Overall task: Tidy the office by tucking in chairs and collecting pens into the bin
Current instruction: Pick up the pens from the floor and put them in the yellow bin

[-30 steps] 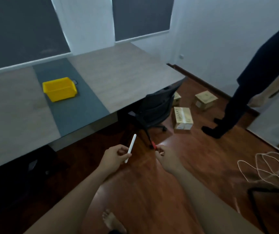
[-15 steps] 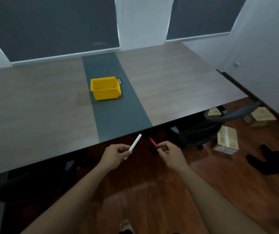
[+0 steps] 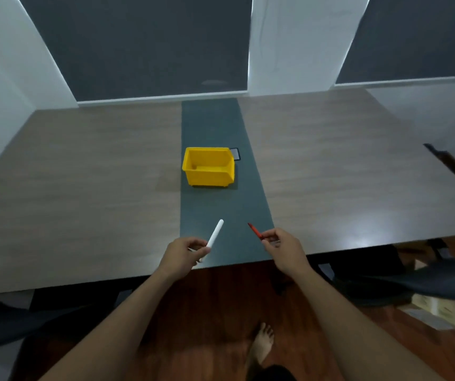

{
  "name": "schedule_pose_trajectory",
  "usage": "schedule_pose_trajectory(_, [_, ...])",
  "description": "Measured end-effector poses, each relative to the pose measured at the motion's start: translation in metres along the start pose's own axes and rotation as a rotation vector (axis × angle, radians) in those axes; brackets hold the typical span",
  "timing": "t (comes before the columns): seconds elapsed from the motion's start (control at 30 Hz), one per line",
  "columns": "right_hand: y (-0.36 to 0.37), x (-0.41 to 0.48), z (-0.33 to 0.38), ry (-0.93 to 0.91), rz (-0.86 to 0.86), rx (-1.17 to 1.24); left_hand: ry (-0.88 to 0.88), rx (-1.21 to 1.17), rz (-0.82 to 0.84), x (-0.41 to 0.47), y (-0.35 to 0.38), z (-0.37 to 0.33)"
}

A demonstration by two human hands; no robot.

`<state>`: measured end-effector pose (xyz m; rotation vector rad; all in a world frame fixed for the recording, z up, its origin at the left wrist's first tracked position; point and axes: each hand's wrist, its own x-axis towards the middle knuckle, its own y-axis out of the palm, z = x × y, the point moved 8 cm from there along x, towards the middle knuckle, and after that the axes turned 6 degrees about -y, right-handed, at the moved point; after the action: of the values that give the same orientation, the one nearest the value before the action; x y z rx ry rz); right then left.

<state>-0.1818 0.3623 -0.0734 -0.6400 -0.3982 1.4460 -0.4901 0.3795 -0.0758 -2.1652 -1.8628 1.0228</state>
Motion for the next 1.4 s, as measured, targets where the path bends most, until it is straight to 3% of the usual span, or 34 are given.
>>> schedule_pose_trajectory(0.6, [0.009,0.217,0.023,-0.084,0.173,0.073,-0.134,-0.176,-0.22,0.134,-0.057,-0.048])
schedule_pose_trajectory(1.07, [0.022,0.353,0.054,-0.04,0.087,0.019,0.04,0.095,-0.145,0.303,-0.118,-0.085])
schedule_pose_trajectory(1.4, [0.077,0.428,0.053,-0.014,0.166,-0.08,0.203,0.453,0.005,0.406,-0.101,-0.105])
